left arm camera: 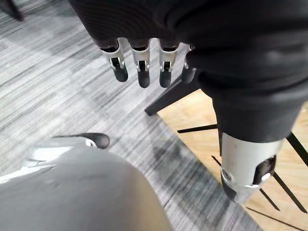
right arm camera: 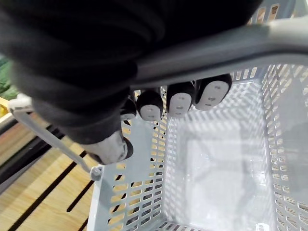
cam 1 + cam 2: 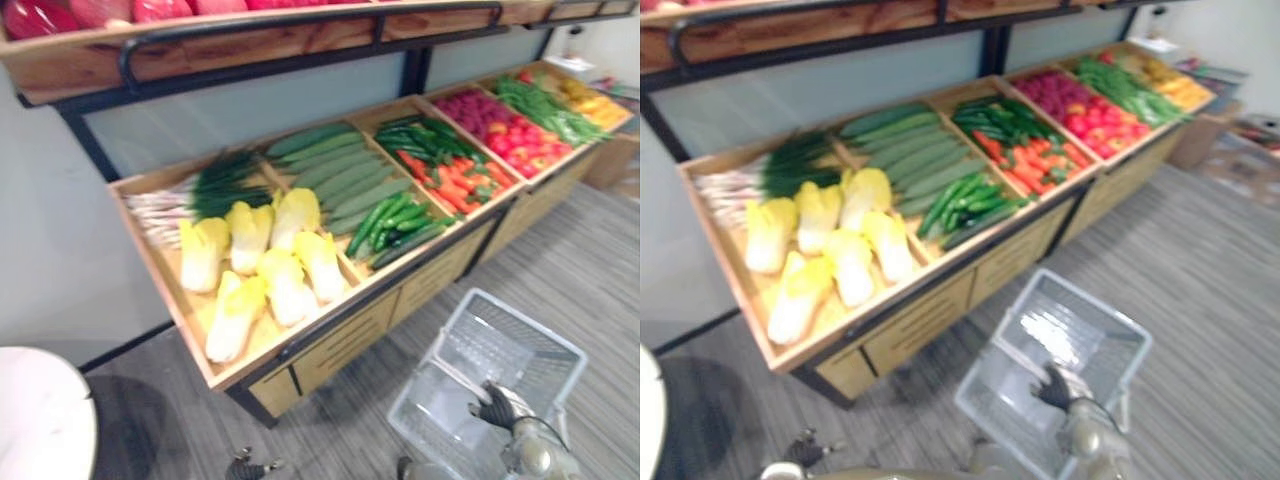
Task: Pick vegetable in the basket
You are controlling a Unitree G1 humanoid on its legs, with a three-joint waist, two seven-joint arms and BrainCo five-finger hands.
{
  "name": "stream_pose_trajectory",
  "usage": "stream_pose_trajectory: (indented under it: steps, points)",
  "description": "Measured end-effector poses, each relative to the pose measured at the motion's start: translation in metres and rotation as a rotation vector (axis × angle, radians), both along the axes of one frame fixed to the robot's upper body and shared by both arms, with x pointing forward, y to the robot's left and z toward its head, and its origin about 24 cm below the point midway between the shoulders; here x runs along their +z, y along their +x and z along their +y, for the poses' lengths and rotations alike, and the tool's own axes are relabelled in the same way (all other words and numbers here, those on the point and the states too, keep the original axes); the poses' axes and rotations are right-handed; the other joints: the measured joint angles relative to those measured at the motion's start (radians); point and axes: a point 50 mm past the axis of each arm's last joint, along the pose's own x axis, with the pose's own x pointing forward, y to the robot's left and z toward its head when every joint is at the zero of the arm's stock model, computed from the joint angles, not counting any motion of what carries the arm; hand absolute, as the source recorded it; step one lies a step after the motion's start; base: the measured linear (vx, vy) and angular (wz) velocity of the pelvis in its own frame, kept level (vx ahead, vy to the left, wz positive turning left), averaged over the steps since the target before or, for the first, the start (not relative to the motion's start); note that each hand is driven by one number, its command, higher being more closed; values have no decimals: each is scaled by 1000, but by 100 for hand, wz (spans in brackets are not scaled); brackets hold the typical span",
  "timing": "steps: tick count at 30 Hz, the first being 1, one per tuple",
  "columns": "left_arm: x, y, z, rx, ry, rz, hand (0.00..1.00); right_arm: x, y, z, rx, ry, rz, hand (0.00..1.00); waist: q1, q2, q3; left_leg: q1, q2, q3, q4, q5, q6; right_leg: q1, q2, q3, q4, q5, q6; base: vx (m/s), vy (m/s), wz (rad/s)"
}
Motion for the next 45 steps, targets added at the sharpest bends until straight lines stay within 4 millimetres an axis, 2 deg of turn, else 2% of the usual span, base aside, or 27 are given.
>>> stream_pose_trajectory:
  steps: [4, 6, 8, 9, 11, 12, 13, 15, 17, 22, 23, 25, 27, 30, 33, 34, 38, 45]
  points:
    - [-1, -7, 3, 88, 11, 0, 0, -12, -12, -17, -91, -18, 68, 100, 2, 28, -8, -41, 41, -53, -42, 61, -34, 3, 22, -109, -1, -16, -34, 45, -197, 78]
    - [0, -9, 9, 151, 20, -7, 0, -24, -27, -26, -163, -27, 127, 100, 7, 23, 3, -57, 48, -78, -33, 85, -41, 35, 20, -173, -7, -25, -49, 42, -116, 80]
    - [0, -13, 11, 181, 20, -4, 0, -30, -35, -28, -207, -13, 158, 100, 12, 14, 15, -74, 32, -45, 8, 106, -30, 61, 2, -209, -8, -31, -59, -9, -38, 66]
    - [0, -16, 11, 187, 22, 1, 0, -33, -39, -28, -229, -2, 173, 100, 18, 6, 19, -92, 19, 24, 28, 143, -1, 72, -20, -225, -8, -33, -62, -57, -19, 55]
    - [-1, -17, 9, 193, 17, 3, 0, -35, -44, -31, -250, -1, 188, 100, 16, 7, 19, -100, 11, 118, 14, 183, 30, 69, -41, -245, -12, -35, -67, -69, -10, 38]
    - [-2, -18, 8, 202, 15, 6, 0, -35, -46, -33, -267, 4, 186, 100, 16, 8, 22, -99, 13, 138, 13, 177, 35, 68, -45, -251, -15, -33, -69, -105, 55, 20]
    - [-3, -25, 6, 262, 26, 12, 0, -34, -47, -36, -289, 2, 181, 100, 15, 34, 25, -92, 12, 174, 19, 147, 44, 70, -45, -249, -15, -31, -60, -91, 71, 2]
    - [-2, -26, 8, 332, 29, -1, 0, -34, -49, -37, -296, 1, 185, 100, 14, 47, 23, -73, 12, 185, -12, 140, 42, 69, -41, -241, -15, -29, -52, -64, 84, -5]
    - [8, -12, 23, 432, 121, -93, 0, -38, -57, -33, -311, 3, 190, 100, 4, 55, 6, -63, 5, 203, -81, 139, 38, 73, -44, -231, -55, -5, -31, -52, 93, 0]
    - [38, 24, 47, 527, 272, -316, 0, -44, -70, -29, -353, 29, 208, 100, -5, 47, -15, -52, -14, 249, -180, 182, 34, 75, -45, -196, -169, 69, -12, 45, 80, -14]
    - [50, 36, 52, 535, 299, -395, 0, -46, -74, -31, -367, 29, 223, 100, -4, 46, -16, -30, -22, 259, -192, 186, 40, 90, -48, -184, -180, 79, -9, 89, 46, -20]
    - [64, 48, 56, 542, 326, -484, 0, -46, -77, -31, -372, 30, 230, 100, -5, 46, -22, -12, -29, 269, -204, 190, 41, 98, -54, -177, -182, 81, -5, 111, 40, -15]
    - [90, 67, 59, 537, 374, -635, 0, -46, -77, -30, -370, 31, 231, 100, -4, 43, -31, 3, -33, 286, -205, 189, 50, 108, -54, -162, -195, 84, -2, 108, 18, -21]
    - [121, 86, 56, 513, 415, -797, 0, -46, -76, -30, -364, 28, 231, 100, -5, 43, -35, 9, -35, 308, -205, 185, 54, 107, -53, -148, -201, 88, -2, 89, 5, -14]
    - [135, 93, 53, 514, 434, -870, 0, -46, -75, -29, -350, 26, 228, 100, -6, 45, -36, 21, -36, 316, -205, 180, 58, 112, -49, -134, -207, 89, -1, 52, 1, -20]
    - [147, 97, 51, 507, 453, -922, 0, -45, -74, -29, -344, 28, 228, 100, -6, 45, -37, 33, -32, 333, -206, 174, 57, 120, -45, -125, -214, 91, -1, 36, -9, -20]
    - [162, 104, 48, 493, 470, -991, 0, -45, -74, -29, -335, 26, 230, 100, -10, 47, -53, 38, -27, 342, -206, 168, 54, 121, -40, -119, -230, 99, -4, 3, -9, -12]
    - [171, 118, 40, 423, 492, -1015, 0, -38, -63, -25, -269, 17, 193, 100, -14, 49, -56, 39, -20, 365, -205, 167, 54, 119, -29, -96, -256, 119, -7, -26, -5, -12]
